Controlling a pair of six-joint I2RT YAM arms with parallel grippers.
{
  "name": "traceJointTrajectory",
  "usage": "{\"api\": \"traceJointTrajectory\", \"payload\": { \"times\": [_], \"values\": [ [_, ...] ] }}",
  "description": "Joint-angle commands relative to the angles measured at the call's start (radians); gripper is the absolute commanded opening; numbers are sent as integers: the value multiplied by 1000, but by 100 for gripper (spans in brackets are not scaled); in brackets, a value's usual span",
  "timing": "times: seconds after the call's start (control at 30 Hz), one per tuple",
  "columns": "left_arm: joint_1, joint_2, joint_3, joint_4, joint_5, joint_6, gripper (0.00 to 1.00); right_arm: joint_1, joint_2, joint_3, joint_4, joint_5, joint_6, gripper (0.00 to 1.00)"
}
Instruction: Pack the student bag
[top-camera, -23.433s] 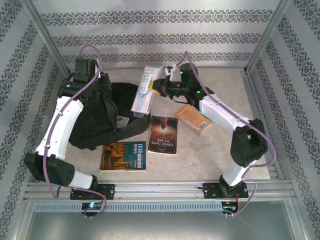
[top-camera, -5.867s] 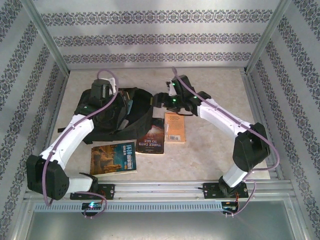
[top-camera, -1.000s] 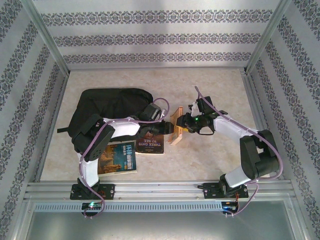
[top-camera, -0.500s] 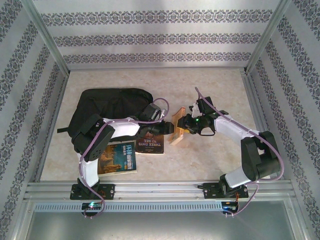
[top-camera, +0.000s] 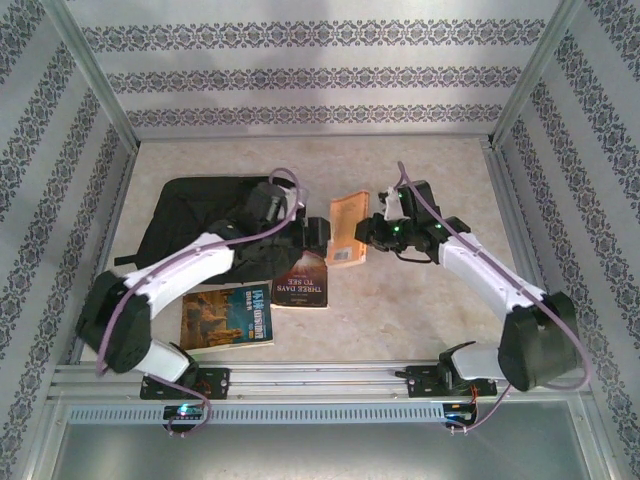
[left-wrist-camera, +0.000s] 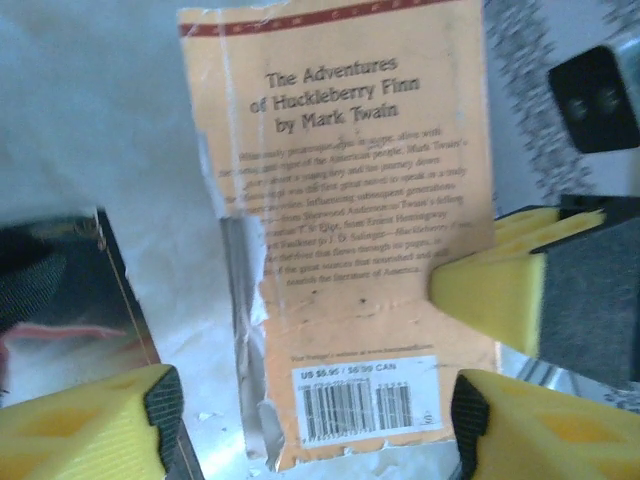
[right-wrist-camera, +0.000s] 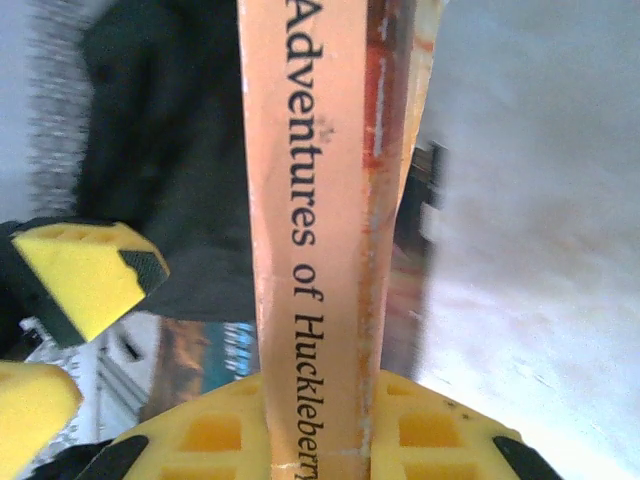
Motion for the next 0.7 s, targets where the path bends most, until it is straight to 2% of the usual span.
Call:
{"api": "traceJointTrajectory", "payload": {
  "times": [0.0, 0.1, 0.23, 0.37, 0.47, 0.57, 0.67],
  "values": [
    [100, -100, 28, -107, 60, 53, 77, 43, -110, 46, 180, -88, -11, 0],
    [187, -154, 22, -69, 199, 23, 81, 84, -133, 76, 261, -172, -18, 0],
    [236, -194, -2, 33, 377, 4, 84, 118, -128, 104, 368, -319, 20, 0],
    [261, -229, -97, 367, 554, -179, 88, 152, -121, 141, 379, -376, 19, 0],
    [286, -223, -158, 602, 616, -335, 88, 160, -121, 146, 410, -411, 34, 0],
    [308, -203, -197, 744, 653, -442, 87, 161, -127, 145, 455, -446, 66, 0],
    [311, -179, -226, 958, 692, -579, 85, 161, -128, 148, 487, -491, 99, 0]
  ]
}}
